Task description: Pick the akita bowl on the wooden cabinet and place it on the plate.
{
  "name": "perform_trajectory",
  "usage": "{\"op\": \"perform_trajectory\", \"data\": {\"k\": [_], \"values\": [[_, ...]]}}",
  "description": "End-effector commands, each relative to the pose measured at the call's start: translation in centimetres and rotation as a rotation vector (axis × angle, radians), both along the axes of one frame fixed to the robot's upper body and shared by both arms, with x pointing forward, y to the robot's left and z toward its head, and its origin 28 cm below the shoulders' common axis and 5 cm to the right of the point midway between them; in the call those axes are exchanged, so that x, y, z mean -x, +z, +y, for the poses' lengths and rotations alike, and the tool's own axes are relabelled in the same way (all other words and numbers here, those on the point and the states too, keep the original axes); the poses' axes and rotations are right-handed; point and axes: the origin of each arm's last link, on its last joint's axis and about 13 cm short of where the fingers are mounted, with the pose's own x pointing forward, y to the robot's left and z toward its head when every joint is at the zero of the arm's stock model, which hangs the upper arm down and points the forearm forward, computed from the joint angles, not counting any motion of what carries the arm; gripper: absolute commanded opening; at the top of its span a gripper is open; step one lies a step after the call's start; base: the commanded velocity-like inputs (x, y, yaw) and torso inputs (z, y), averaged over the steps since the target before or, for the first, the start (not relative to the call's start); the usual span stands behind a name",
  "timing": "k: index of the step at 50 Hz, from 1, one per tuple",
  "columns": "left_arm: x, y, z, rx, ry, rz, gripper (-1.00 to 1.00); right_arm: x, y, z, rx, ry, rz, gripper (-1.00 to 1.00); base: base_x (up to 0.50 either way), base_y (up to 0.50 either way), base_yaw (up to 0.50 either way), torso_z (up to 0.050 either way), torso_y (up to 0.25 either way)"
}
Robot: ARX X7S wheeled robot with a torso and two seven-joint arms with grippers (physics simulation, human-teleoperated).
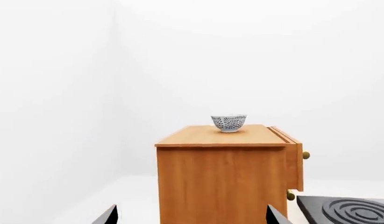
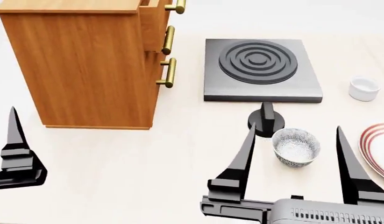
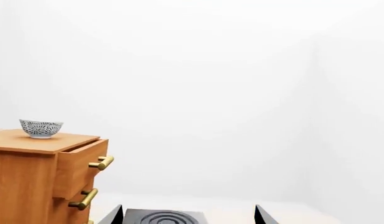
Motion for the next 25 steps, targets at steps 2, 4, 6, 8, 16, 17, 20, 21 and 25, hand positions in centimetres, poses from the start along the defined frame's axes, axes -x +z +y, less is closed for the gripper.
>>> {"op": "perform_trajectory", "data": {"k": [2, 4, 6, 8, 16, 17, 20, 21, 25], "values": [[-0.9, 2.5, 0.2, -0.001, -0.04, 0.056, 1.0, -0.7, 0.9, -0.1, -0.015, -0.069, 0.061, 1.0, 0.0, 0.0, 0.0, 0.0, 0.0], [-1.2, 3.4, 0.2, -0.011, -0.038, 0.029, 1.0, -0.8, 1.0, -0.1, -0.009, -0.07, 0.062, 1.0, 0.0, 0.0, 0.0, 0.0, 0.0], [-1.6, 4.1, 0.1, -0.026, -0.036, 0.026, 1.0, -0.9, 1.2, 0.0, 0.0, -0.07, 0.061, 1.0, 0.0, 0.0, 0.0, 0.0, 0.0], [-2.1, 4.8, -0.1, -0.064, -0.022, 0.023, 1.0, -1.0, 1.4, 0.1, -0.005, -0.052, 0.064, 1.0, 0.0, 0.0, 0.0, 0.0, 0.0], [-3.0, 8.0, 0.1, -0.076, -0.029, 0.001, 1.0, -1.1, 1.9, 0.3, -0.023, -0.033, 0.056, 1.0, 0.0, 0.0, 0.0, 0.0, 0.0], [-3.1, 8.4, 0.1, -0.081, -0.028, -0.001, 1.0, -0.9, 1.9, 0.5, -0.051, 0.046, 0.068, 1.0, 0.0, 0.0, 0.0, 0.0, 0.0], [-3.3, 9.9, 0.1, -0.114, -0.011, -0.02, 1.0, -0.8, 1.8, 0.4, -0.106, 0.101, 0.069, 1.0, 0.0, 0.0, 0.0, 0.0, 0.0], [-3.4, 10.2, 0.1, -0.113, -0.014, -0.022, 1.0, -0.9, 1.7, 0.3, -0.097, 0.105, 0.06, 1.0, 0.0, 0.0, 0.0, 0.0, 0.0], [-3.5, 12.0, 0.1, -0.136, -0.01, -0.041, 1.0, -1.0, 1.5, 0.3, -0.071, 0.081, 0.038, 1.0, 0.0, 0.0, 0.0, 0.0, 0.0]]}}
